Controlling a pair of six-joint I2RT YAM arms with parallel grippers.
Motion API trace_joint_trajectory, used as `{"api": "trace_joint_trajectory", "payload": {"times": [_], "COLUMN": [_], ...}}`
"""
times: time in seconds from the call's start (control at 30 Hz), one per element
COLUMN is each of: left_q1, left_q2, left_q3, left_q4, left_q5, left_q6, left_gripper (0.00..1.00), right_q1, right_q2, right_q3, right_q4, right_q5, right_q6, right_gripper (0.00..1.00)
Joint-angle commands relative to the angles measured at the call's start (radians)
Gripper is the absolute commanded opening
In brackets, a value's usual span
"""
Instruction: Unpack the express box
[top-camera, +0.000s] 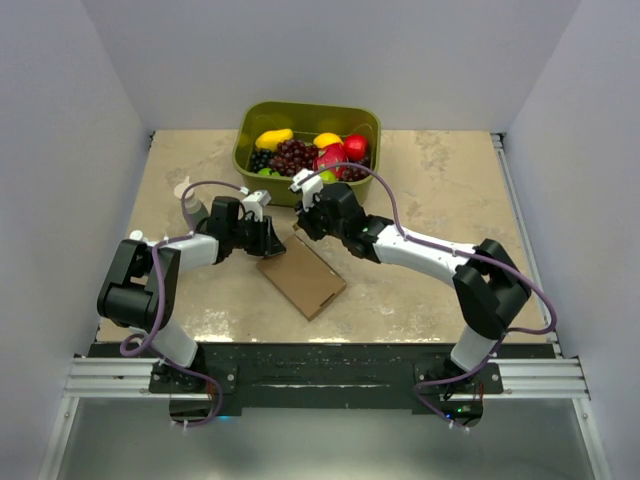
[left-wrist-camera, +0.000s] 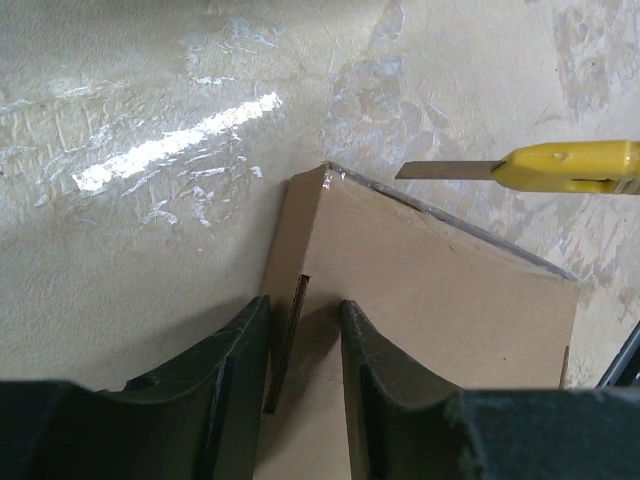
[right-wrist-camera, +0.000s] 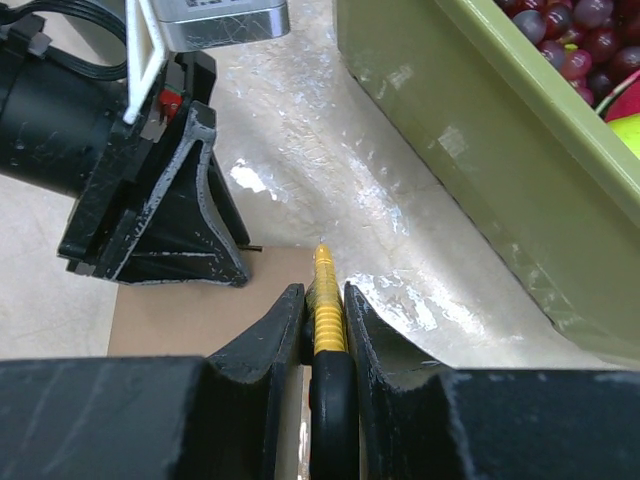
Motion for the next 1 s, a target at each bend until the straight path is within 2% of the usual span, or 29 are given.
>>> {"api": "trace_joint_trajectory", "payload": {"times": [0.0,0.57,0.77,0.97], "left_q1": [0.001,0.001,0.001,0.001], "left_q2": [0.021,0.028,0.042,0.042], "left_q3": [-0.028,-0.027,-0.024,-0.022], "left_q4": [-0.037,-0.036,-0.036,-0.037], "left_q5": [-0.037,-0.045,-0.042,-0.045], "left_q6": [0.008,0.000,-0.003,-0.005], "left_gripper": [0.37,0.34,0.28,0.27], "right_q1": [0.015,0.018,0.018,0.018], "right_q2": [0.020,0.045,0.034,0.040], "right_q3": [0.010,0.021,0.045,0.044], "right_q4": [0.046,0.044,0.067,0.072], "right_q5": [0.047,0.079,0.074,0.063], "right_q6": [0.010,0.008,-0.002,-0.008], "right_gripper": [0.00,0.00,0.00,0.00]}}
